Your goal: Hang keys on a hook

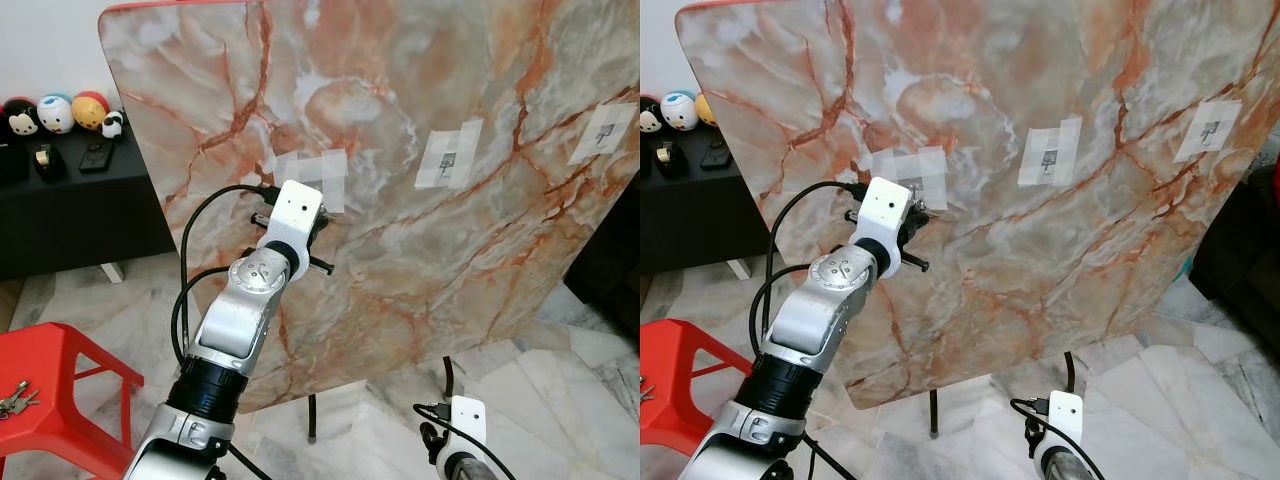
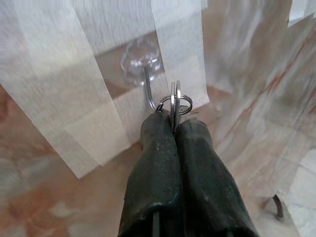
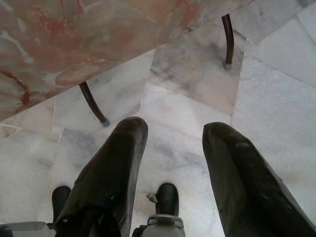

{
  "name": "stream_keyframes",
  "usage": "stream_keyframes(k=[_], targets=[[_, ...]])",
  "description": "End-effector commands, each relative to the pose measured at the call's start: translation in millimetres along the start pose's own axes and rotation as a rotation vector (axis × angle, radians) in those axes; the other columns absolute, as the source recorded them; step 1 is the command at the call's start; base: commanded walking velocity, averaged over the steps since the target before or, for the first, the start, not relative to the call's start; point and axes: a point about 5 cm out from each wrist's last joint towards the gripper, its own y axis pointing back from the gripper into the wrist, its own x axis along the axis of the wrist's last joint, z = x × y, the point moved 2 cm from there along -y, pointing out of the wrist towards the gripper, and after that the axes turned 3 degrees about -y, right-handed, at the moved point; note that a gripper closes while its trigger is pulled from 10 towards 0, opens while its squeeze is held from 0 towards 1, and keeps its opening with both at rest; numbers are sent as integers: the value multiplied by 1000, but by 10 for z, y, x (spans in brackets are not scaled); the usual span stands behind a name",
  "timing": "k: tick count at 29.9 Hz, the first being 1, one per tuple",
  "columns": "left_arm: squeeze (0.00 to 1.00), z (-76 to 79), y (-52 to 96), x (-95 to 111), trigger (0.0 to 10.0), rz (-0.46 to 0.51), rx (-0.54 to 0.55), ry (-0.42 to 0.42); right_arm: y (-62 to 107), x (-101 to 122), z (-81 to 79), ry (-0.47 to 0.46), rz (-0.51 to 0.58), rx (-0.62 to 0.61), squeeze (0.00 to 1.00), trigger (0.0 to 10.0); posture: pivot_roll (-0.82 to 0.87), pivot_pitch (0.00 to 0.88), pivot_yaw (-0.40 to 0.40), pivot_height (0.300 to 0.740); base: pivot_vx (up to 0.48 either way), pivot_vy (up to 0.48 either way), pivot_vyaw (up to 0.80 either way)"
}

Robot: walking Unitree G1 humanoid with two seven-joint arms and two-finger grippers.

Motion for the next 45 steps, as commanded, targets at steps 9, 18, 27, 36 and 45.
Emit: stream_keyframes(k=[9, 18, 27, 36, 45], targets=[[0, 74, -9, -51, 10000, -22, -52, 148, 5, -7, 44, -2, -4, -11, 0, 10000, 90, 0, -57, 740, 0, 0, 0], [0, 83, 1, -96, 10000, -36, -53, 131, 1, 0, 13, -1, -1, -7, 0, 10000, 91, 0, -58, 740, 0, 0, 0], [0, 146, 77, 89, 10000, 76, -132, 32, 1, -1, 15, -2, -1, -7, 0, 10000, 93, 0, -57, 740, 0, 0, 0], [0, 431, 439, -31, 10000, 73, -546, -321, -2, 11, 7, -1, 1, -5, 0, 10000, 104, 0, -57, 740, 0, 0, 0], [0, 70, 745, -887, 10000, -281, -584, -603, -1, 10, 17, 3, 1, -8, 0, 10000, 109, 0, -56, 740, 0, 0, 0]])
